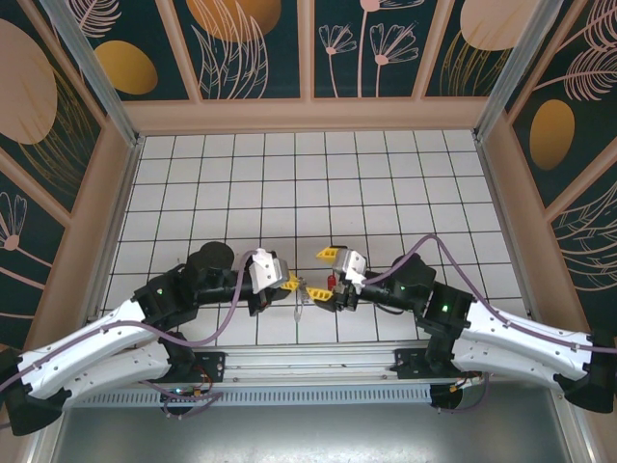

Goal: Put the keys on the keyring

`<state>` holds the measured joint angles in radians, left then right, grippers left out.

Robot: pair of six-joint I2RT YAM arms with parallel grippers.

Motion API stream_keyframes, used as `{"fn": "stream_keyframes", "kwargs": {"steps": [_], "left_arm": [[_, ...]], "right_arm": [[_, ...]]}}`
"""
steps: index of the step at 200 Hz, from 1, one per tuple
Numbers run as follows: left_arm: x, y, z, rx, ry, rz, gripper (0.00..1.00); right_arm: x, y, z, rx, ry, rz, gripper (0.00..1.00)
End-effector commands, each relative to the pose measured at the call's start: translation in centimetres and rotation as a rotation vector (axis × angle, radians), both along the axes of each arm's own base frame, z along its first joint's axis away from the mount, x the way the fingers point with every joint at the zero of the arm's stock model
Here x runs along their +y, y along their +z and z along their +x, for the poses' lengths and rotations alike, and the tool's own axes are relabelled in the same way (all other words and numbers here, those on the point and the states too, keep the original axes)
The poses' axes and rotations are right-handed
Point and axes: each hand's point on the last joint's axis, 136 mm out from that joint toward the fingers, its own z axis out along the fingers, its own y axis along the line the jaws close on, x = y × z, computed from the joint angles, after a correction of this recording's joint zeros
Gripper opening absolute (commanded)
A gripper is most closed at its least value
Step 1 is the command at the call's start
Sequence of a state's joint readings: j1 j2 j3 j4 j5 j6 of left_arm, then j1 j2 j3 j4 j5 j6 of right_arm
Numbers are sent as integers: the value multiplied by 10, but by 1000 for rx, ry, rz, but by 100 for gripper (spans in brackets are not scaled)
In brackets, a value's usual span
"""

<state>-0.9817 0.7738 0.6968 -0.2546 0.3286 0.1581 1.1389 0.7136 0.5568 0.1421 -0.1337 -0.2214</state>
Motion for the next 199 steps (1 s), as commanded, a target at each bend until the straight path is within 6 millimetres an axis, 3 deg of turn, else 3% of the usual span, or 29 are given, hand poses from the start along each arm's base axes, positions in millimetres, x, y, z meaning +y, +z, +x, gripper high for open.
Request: {"fn": "stream_keyframes", "kwargs": {"steps": [1, 17, 38, 96, 154, 199], "left_arm": [[2, 11, 6, -4, 59, -73, 0], [6, 7, 7, 13, 83, -80, 0], [10, 5, 7, 29, 104, -89, 0], [16, 11, 15, 69, 183, -120, 0], [37, 16, 21, 142, 322, -194, 0], [46, -5, 19, 225, 371, -221, 0]], "right_arm": [[-19, 16, 12, 134, -124, 89, 69], [-39, 3, 28, 229, -272, 109, 69], [-63, -29, 47, 364, -455, 69, 71], [-64, -115, 63, 661, -638, -182, 68], [-67, -160, 62, 758, -666, -206, 65], [-67, -183, 61, 796, -640, -292, 58]]}}
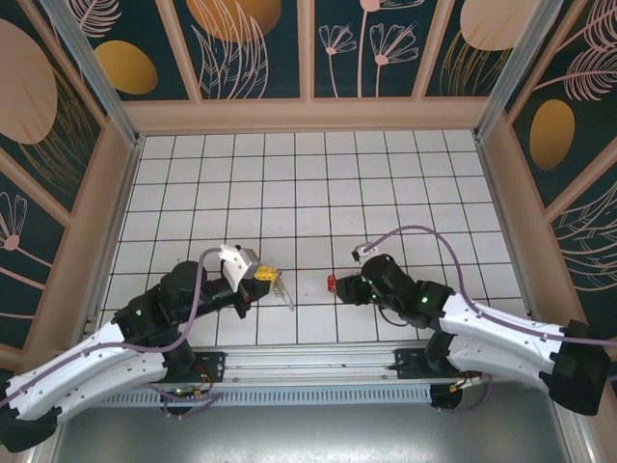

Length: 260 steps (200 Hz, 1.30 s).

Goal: Put the keys on the keyring

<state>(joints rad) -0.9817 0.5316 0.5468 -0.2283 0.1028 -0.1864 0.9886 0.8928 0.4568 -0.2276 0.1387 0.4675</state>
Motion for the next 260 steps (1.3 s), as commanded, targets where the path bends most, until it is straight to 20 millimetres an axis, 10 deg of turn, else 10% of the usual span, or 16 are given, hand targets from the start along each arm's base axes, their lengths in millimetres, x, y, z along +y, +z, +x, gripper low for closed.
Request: {"fn": "stream_keyframes", "kwargs": {"steps": [1, 189, 260], "left_arm": [[3, -1, 2, 47, 43, -59, 0], [-1, -20, 2, 102, 50, -94, 0], [2, -17, 5, 83, 69, -91, 0]], "right_arm": [[7, -4, -3, 30, 27, 11, 58], [40, -42, 13, 155, 235, -154, 46], [41, -26, 19, 117, 202, -127, 49]]}}
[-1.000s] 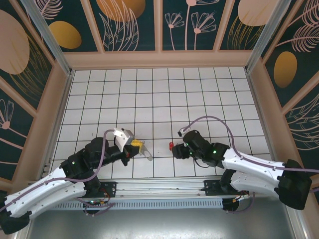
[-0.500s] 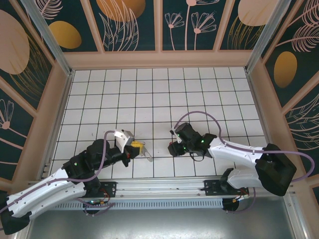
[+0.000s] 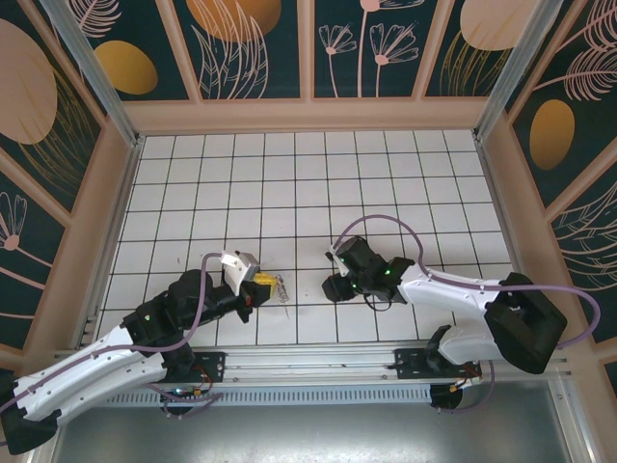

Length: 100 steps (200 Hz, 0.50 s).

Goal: Put the keys on the keyring

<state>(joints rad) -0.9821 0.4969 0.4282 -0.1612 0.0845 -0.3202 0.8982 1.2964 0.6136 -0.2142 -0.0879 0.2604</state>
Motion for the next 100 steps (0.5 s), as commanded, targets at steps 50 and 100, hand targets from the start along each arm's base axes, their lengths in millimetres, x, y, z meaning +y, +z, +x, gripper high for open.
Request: {"fn": "stream_keyframes", "kwargs": {"steps": [50, 100], "left_arm": [[-1, 17, 1, -32, 3, -49, 0], [-4, 16, -1, -28, -13, -47, 0]], "right_arm": [[6, 23, 7, -56, -12, 33, 55], [7, 23, 2, -59, 4, 28, 56]]}}
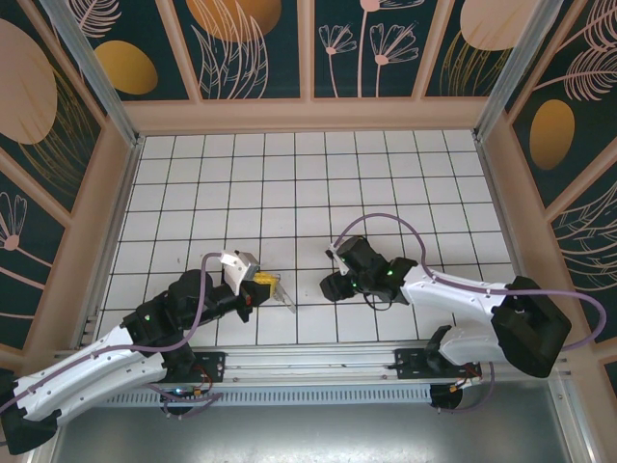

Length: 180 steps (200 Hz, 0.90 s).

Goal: Put the keys on the keyring

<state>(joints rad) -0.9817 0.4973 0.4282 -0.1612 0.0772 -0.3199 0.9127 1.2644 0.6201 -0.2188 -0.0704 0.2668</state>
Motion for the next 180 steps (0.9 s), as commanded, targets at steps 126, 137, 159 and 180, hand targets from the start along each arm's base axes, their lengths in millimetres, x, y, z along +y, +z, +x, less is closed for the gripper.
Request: {"fn": "stream_keyframes", "kwargs": {"steps": [126, 137, 159, 180], "left_arm": [[-1, 17, 0, -34, -1, -57, 0], [-2, 16, 0, -31, -3, -51, 0], [-3, 12, 1, -24, -2, -37, 0], [-1, 14, 2, -26, 9, -41, 0]], "right_arm": [[10, 5, 0, -28, 43, -1, 55], [11, 4, -1, -22, 50, -1, 55], [13, 1, -3, -7, 56, 1, 55], [16, 1, -7, -3, 71, 29, 54]]}}
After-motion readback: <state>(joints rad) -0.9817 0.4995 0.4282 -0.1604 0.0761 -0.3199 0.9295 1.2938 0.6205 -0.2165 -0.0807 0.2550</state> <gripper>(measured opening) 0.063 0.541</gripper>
